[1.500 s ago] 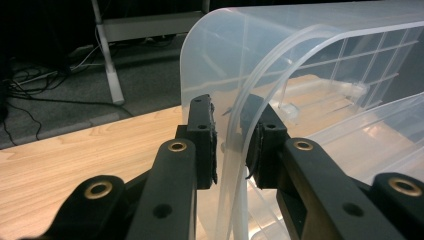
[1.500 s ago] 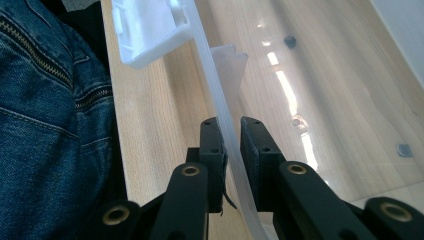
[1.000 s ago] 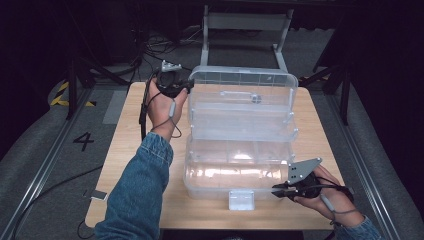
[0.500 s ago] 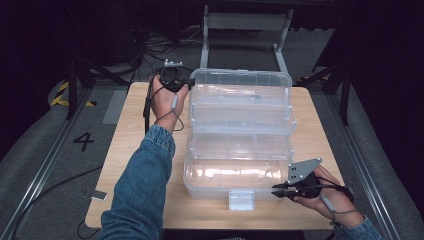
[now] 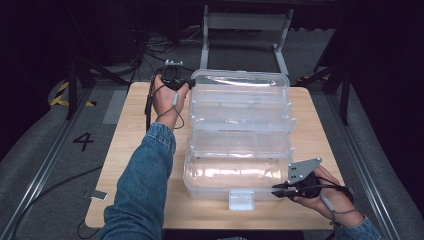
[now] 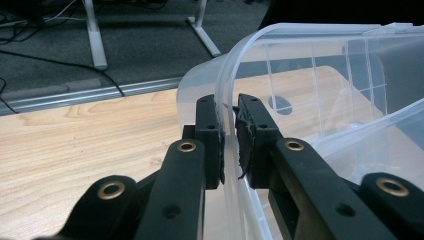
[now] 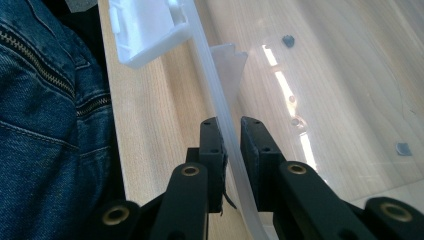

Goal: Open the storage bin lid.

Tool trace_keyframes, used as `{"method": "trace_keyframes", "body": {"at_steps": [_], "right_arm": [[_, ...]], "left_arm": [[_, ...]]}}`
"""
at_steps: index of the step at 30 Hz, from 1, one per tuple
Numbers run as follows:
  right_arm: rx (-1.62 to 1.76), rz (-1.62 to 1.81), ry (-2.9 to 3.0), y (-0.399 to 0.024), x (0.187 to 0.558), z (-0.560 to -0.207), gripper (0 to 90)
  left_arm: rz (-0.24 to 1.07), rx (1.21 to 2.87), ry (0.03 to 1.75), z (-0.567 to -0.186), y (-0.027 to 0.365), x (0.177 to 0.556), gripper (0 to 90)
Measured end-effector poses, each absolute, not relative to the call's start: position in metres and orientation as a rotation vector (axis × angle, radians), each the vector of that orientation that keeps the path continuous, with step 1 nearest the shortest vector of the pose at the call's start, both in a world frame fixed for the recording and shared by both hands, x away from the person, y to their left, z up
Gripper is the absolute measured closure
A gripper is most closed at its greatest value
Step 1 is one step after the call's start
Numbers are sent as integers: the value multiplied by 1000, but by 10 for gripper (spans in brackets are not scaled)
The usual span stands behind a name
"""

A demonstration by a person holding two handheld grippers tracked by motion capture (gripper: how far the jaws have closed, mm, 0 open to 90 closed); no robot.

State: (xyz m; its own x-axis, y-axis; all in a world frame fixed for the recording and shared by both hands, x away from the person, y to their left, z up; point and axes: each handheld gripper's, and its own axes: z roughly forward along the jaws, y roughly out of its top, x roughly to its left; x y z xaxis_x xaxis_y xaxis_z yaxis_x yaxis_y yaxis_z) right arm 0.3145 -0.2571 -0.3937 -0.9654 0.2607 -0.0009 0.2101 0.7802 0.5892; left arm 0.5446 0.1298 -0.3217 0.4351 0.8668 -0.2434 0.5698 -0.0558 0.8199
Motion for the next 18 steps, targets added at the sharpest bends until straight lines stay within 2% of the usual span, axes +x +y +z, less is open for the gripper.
{"method": "trace_keyframes", "body": {"at_steps": [18], "right_arm": [[390, 948, 2888, -257, 315, -394, 803]], "left_arm": [[337, 1754, 1294, -336, 130, 562, 803]]}}
